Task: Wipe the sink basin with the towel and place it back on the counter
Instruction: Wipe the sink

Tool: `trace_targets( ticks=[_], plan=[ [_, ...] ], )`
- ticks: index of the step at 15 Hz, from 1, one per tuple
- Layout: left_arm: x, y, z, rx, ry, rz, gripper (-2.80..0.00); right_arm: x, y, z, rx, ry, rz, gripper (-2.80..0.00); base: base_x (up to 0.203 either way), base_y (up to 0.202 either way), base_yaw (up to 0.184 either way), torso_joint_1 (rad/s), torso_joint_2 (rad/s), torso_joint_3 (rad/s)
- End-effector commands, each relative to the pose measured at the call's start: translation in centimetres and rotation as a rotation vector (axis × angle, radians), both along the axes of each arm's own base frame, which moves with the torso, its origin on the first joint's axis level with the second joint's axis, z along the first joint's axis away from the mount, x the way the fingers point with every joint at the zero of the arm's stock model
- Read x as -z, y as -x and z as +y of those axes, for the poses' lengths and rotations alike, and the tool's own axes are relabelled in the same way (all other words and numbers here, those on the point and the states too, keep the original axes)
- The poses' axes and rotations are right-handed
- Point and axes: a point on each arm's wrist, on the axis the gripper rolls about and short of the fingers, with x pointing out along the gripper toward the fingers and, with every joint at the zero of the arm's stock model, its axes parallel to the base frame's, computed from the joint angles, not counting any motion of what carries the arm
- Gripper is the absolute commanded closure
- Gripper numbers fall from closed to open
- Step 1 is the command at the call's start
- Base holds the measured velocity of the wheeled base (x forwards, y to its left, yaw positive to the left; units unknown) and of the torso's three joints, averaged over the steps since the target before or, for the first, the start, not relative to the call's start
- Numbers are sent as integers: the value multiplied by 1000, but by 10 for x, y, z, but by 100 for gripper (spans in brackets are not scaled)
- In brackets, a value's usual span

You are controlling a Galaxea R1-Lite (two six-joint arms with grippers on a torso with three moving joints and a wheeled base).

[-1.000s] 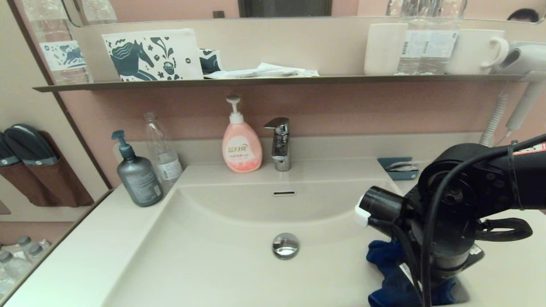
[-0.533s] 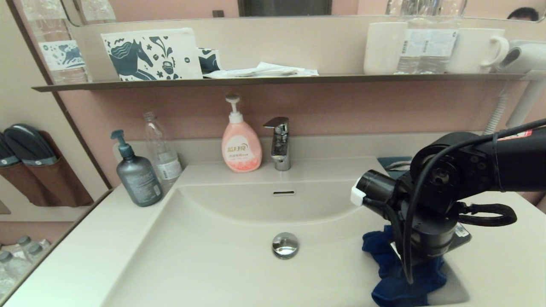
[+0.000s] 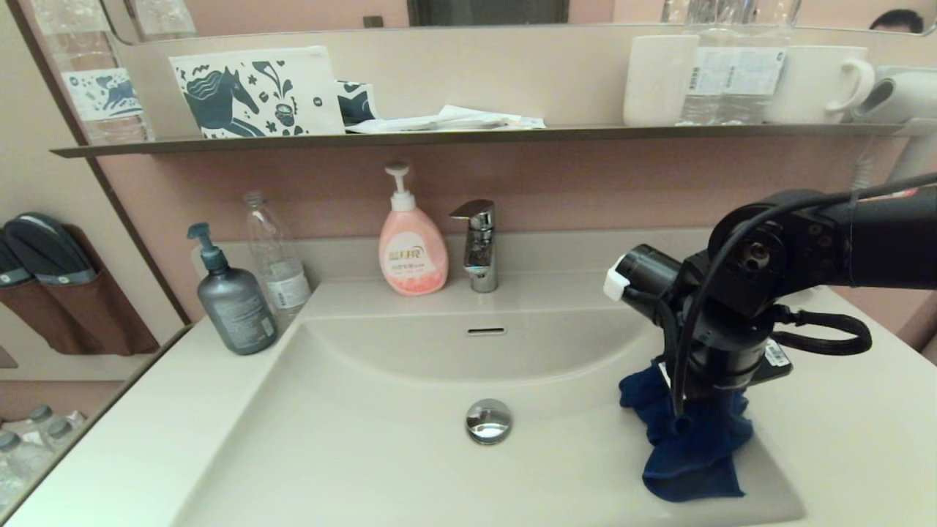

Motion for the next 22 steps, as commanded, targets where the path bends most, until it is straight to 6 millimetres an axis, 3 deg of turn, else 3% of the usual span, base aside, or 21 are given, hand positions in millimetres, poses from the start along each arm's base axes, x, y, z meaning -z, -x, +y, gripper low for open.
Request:
trace_targets(
  ticks=[1,10,16,22],
  plan=[
    [0,0,0,0,0,0,0,-11,-7,3,13,-36,-47,0,0,0,0,0,0,0],
    [0,0,0,0,0,1,0,-51,-16,4,21,-87,-128,0,0,0,0,0,0,0],
    [0,0,0,0,0,0,0,-59,-18,6,18,-135,-208,0,0,0,0,0,0,0],
    [0,0,0,0,0,1,0,-75,-31,14,28,-262,-409,0,0,0,0,0,0,0]
  ],
)
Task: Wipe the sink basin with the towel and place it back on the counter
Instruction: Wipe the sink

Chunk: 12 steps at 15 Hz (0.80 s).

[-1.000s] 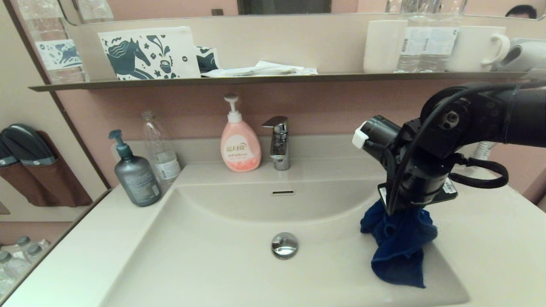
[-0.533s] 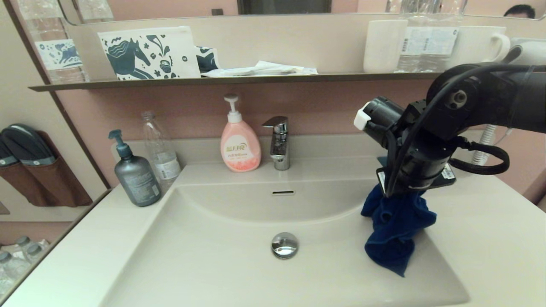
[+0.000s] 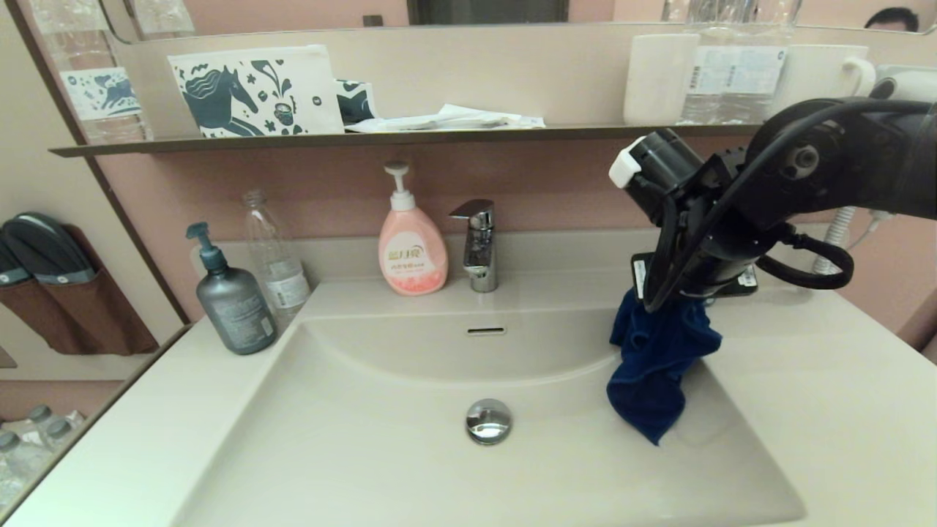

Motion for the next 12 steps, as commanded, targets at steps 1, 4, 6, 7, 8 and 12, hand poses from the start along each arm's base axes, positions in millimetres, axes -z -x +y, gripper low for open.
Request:
trace_targets(
  ticks=[1,4,6,7,8,12],
  plan=[
    [0,0,0,0,0,2,0,-9,-5,3,6,-57,-94,0,0,0,0,0,0,0],
    [0,0,0,0,0,1,0,-23,-14,9,6,-153,-252,0,0,0,0,0,0,0],
    [0,0,0,0,0,1,0,-32,-22,13,7,-223,-369,0,0,0,0,0,0,0],
    [0,0,0,0,0,1,0,-33,-26,15,6,-245,-402,0,0,0,0,0,0,0],
    [0,0,0,0,0,2,0,-27,-31,18,6,-240,-397,0,0,0,0,0,0,0],
    [0,0,0,0,0,2,0,-3,-49,28,10,-247,-407,0,0,0,0,0,0,0]
  ],
)
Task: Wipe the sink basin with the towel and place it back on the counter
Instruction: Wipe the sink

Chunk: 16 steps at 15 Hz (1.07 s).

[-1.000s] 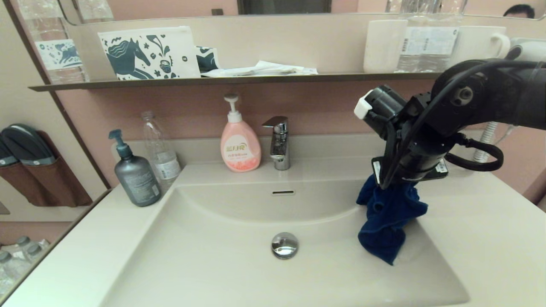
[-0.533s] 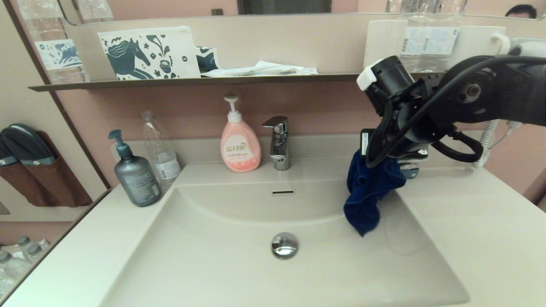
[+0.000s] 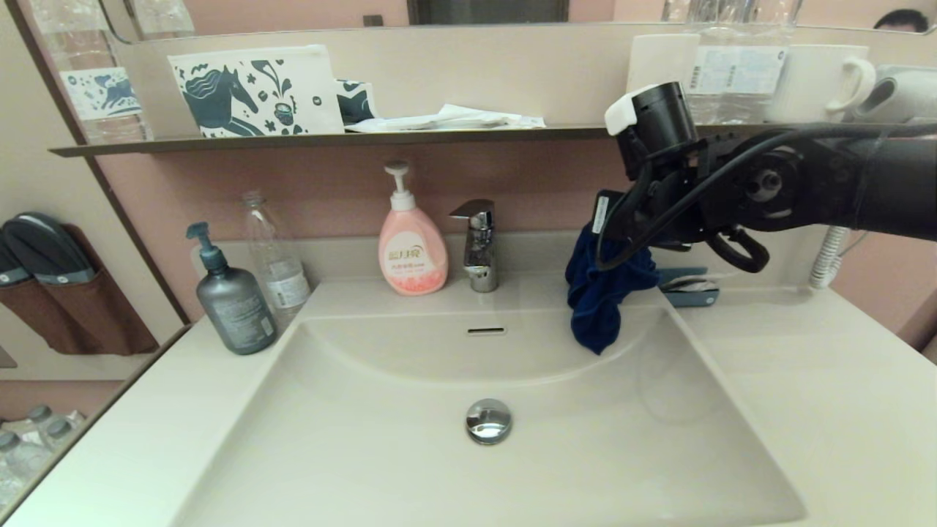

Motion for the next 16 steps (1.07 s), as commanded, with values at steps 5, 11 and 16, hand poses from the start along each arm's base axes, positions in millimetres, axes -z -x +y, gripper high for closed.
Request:
trace_targets(
  ticks=[5,11,16],
  plan=[
    [0,0,0,0,0,1,0,70,-46,28,-14,-13,-86,0,0,0,0,0,0,0],
    [0,0,0,0,0,0,0,136,-76,54,-96,69,-104,0,0,0,0,0,0,0],
    [0,0,0,0,0,1,0,146,-64,78,-197,87,-64,0,0,0,0,0,0,0]
  ],
)
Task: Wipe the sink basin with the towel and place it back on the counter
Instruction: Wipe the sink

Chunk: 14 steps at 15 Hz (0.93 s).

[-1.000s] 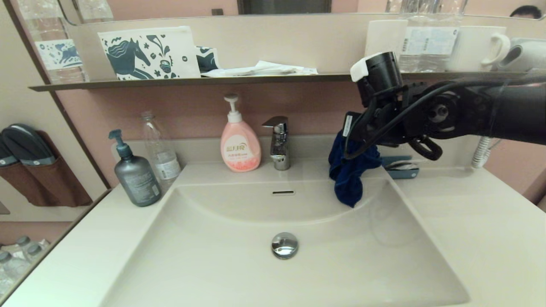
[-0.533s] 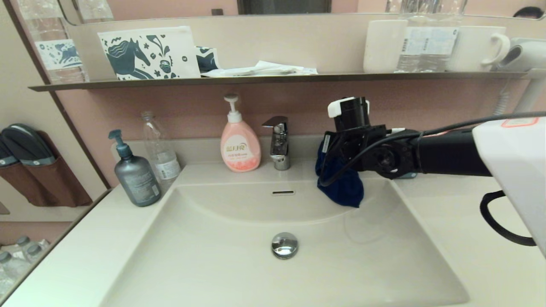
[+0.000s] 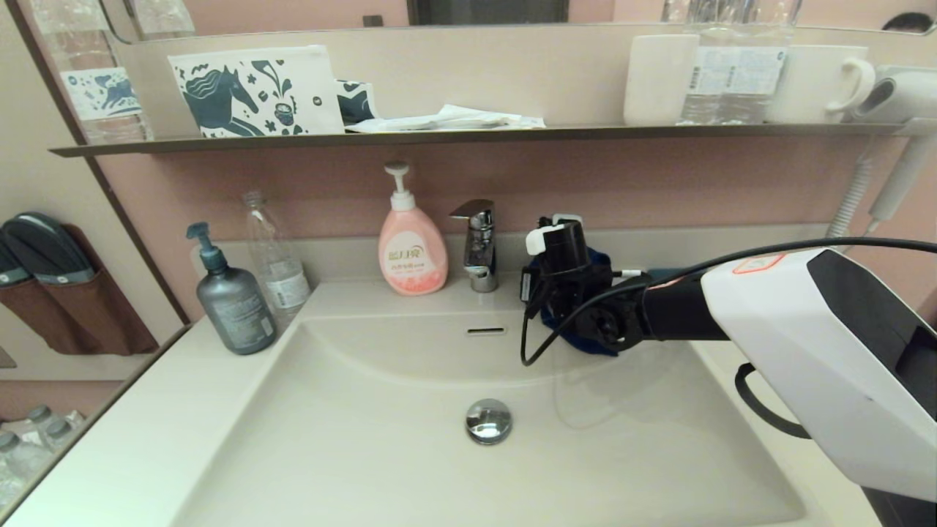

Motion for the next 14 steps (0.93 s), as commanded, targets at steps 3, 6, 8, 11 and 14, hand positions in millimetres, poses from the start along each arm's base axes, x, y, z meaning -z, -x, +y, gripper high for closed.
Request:
trace_targets(
  ticks=[3,6,8,11,14],
  plan=[
    [0,0,0,0,0,0,0,4,14,23,-63,19,41,0,0,0,0,0,0,0],
    [0,0,0,0,0,0,0,6,10,16,-38,32,51,0,0,0,0,0,0,0],
    [0,0,0,0,0,1,0,10,3,-5,5,61,95,0,0,0,0,0,0,0],
    [0,0,0,0,0,0,0,16,-3,-32,68,88,137,0,0,0,0,0,0,0],
    [0,0,0,0,0,0,0,18,-3,-56,122,110,166,0,0,0,0,0,0,0]
  ],
)
